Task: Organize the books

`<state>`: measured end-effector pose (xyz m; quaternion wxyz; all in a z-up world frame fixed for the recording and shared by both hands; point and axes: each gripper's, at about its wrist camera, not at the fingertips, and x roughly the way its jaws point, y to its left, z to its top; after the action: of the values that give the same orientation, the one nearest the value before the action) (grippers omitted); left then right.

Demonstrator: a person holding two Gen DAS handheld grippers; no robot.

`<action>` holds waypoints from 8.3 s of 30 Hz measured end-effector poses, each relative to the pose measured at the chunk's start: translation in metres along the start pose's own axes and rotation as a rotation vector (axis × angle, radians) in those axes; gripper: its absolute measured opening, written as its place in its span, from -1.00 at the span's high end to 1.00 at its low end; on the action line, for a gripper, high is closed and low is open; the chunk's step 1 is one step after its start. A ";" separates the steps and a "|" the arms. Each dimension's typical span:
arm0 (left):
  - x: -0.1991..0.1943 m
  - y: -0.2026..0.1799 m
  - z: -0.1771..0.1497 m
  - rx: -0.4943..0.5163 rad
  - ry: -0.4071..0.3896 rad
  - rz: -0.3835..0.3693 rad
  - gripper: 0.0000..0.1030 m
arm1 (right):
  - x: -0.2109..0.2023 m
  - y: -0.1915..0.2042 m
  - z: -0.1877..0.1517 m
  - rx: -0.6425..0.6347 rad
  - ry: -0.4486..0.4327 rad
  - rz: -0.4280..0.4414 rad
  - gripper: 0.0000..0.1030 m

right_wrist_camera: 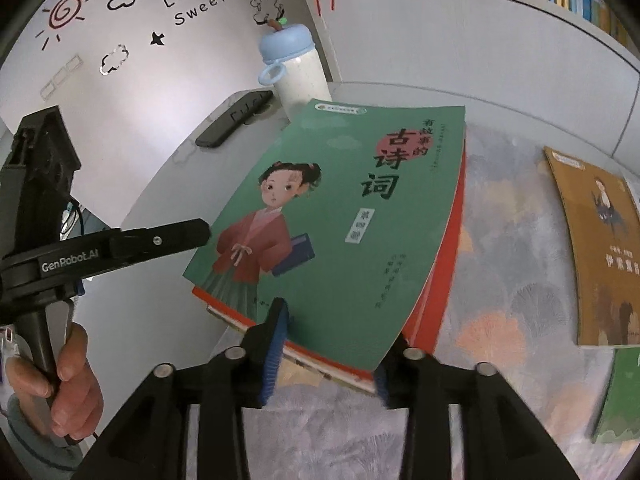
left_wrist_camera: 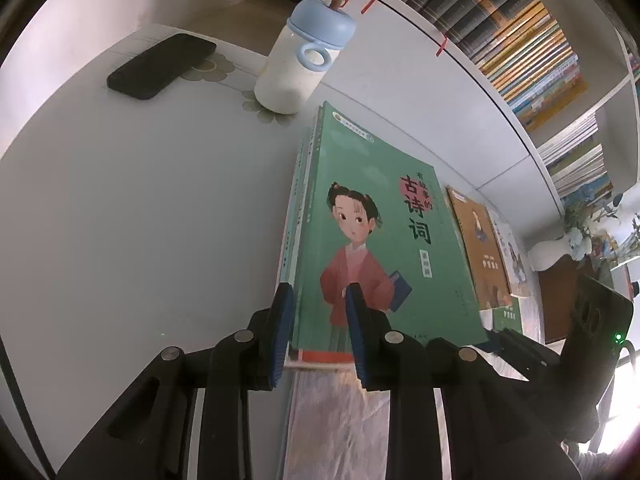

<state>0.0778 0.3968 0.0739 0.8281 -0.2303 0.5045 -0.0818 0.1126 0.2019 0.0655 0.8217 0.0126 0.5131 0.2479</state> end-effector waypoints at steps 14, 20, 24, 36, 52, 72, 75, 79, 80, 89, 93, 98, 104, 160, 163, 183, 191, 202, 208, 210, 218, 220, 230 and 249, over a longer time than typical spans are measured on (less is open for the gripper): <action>-0.011 -0.088 -0.052 0.160 0.074 -0.017 0.38 | -0.082 -0.093 -0.125 0.208 0.064 -0.127 -0.07; 0.012 -0.158 -0.080 0.240 0.147 -0.060 0.38 | -0.124 -0.161 -0.188 0.427 0.067 -0.149 -0.08; 0.027 -0.208 -0.101 0.277 0.171 -0.053 0.38 | -0.151 -0.195 -0.199 0.456 0.026 -0.138 -0.07; 0.115 -0.298 -0.124 0.230 0.197 -0.004 0.29 | -0.201 -0.293 -0.195 0.363 -0.039 -0.181 -0.08; 0.189 -0.298 -0.103 0.065 0.193 0.021 0.31 | -0.143 -0.365 -0.133 0.336 -0.037 -0.177 -0.08; 0.149 -0.346 -0.235 0.299 0.374 -0.065 0.29 | -0.193 -0.358 -0.221 0.278 0.017 -0.154 0.34; 0.140 -0.356 -0.265 0.348 0.428 -0.086 0.29 | -0.210 -0.357 -0.259 0.286 0.053 -0.165 0.32; 0.133 -0.358 -0.281 0.357 0.421 -0.061 0.29 | -0.227 -0.351 -0.296 0.265 0.109 -0.116 0.33; 0.133 -0.357 -0.280 0.342 0.417 -0.055 0.29 | -0.229 -0.350 -0.300 0.259 0.124 -0.107 0.33; 0.125 -0.347 -0.286 0.257 0.359 -0.096 0.29 | -0.230 -0.331 -0.309 0.171 0.078 -0.179 0.36; 0.119 -0.342 -0.276 0.122 0.336 -0.235 0.29 | -0.232 -0.332 -0.314 0.165 0.057 -0.166 0.35; 0.102 -0.353 -0.263 0.046 0.300 -0.448 0.29 | -0.240 -0.345 -0.324 0.241 0.032 -0.092 0.34; 0.148 -0.358 -0.285 0.094 0.381 -0.279 0.65 | -0.240 -0.349 -0.324 0.272 0.011 -0.061 0.33; 0.035 -0.328 -0.185 0.287 0.245 -0.240 0.73 | -0.279 -0.198 -0.234 -0.120 -0.173 -0.137 0.48; 0.008 -0.303 -0.154 0.269 0.165 -0.232 0.73 | -0.277 -0.171 -0.206 -0.141 -0.212 -0.127 0.48; -0.051 -0.121 -0.011 0.181 -0.058 -0.147 0.69 | -0.158 0.005 -0.040 -0.295 -0.294 -0.044 0.48; -0.008 -0.078 0.020 0.143 -0.012 -0.127 0.69 | -0.097 0.015 0.004 -0.248 -0.225 -0.054 0.47; 0.033 -0.044 0.024 0.057 0.052 -0.163 0.68 | -0.044 0.001 0.016 -0.156 -0.128 -0.056 0.44; 0.042 -0.031 0.018 0.008 0.077 -0.168 0.66 | -0.025 -0.006 0.011 -0.073 -0.080 -0.027 0.42; 0.042 -0.026 0.017 -0.007 0.079 -0.166 0.65 | -0.020 -0.010 0.008 -0.046 -0.065 -0.022 0.42; 0.017 -0.001 0.017 -0.081 -0.009 -0.101 0.47 | -0.009 -0.011 0.006 -0.032 -0.031 -0.003 0.34; 0.011 0.003 0.015 -0.083 -0.018 -0.073 0.47 | -0.009 -0.008 0.005 -0.053 -0.037 -0.014 0.33; -0.016 -0.012 -0.016 -0.016 0.011 0.019 0.47 | -0.043 -0.034 -0.033 -0.045 0.008 -0.039 0.06; 0.017 -0.229 -0.111 0.199 0.132 -0.019 0.42 | -0.160 -0.194 -0.172 0.189 0.014 -0.085 -0.04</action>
<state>0.0112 0.1555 0.1243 0.8109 -0.1457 0.5453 -0.1544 -0.0132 -0.0760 0.0646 0.8230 0.0666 0.5399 0.1634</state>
